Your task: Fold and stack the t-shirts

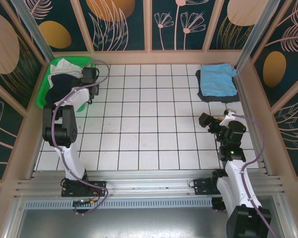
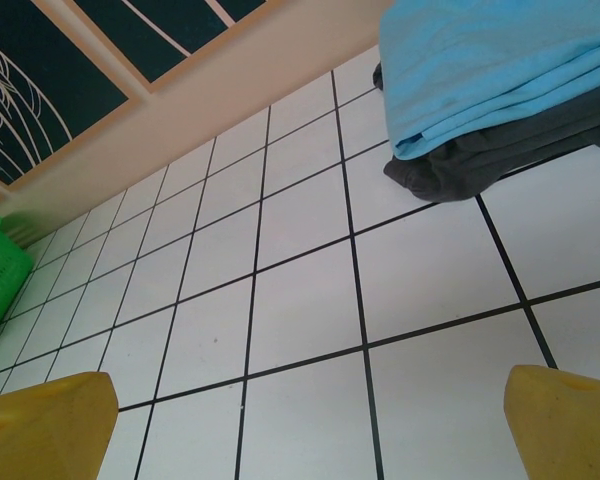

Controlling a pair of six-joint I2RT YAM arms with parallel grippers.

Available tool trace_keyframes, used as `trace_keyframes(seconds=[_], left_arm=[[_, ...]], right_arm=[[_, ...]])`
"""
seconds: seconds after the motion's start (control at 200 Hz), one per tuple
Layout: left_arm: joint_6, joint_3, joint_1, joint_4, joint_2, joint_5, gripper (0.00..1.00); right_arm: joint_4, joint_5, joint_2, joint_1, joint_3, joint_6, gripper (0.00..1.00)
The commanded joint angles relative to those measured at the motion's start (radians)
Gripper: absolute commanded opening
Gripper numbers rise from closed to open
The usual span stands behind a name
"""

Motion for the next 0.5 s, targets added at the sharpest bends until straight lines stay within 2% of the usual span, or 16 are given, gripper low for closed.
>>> trace_keyframes(seconds=[0.0, 0.14, 0.22, 0.335, 0.495], left_arm=[[-0.102, 0.03, 0.008, -0.048, -0.122, 0.08, 0.98], [-0.165, 0.056, 0.013, -0.048, -0.147, 0.015, 0.99], [-0.246, 0.16, 0.048, -0.146, -0.081, 0.004, 0.99], [-0.337, 0.299, 0.115, -0.263, 0.03, 0.12, 0.97], [-0.338, 0.336, 0.119, -0.266, 0.106, 0.294, 0.93]], right_arm=[[0.043, -0.004, -0.004, -0.008, -0.008, 0.013, 0.99], [0.041, -0.013, -0.007, -0.009, -0.01, 0.014, 0.99], [0.037, -0.015, -0.011, -0.009, -0.01, 0.016, 0.99], [0.033, -0.015, -0.021, -0.009, -0.012, 0.015, 0.99], [0.024, -0.014, -0.04, -0.012, -0.013, 0.014, 0.99]])
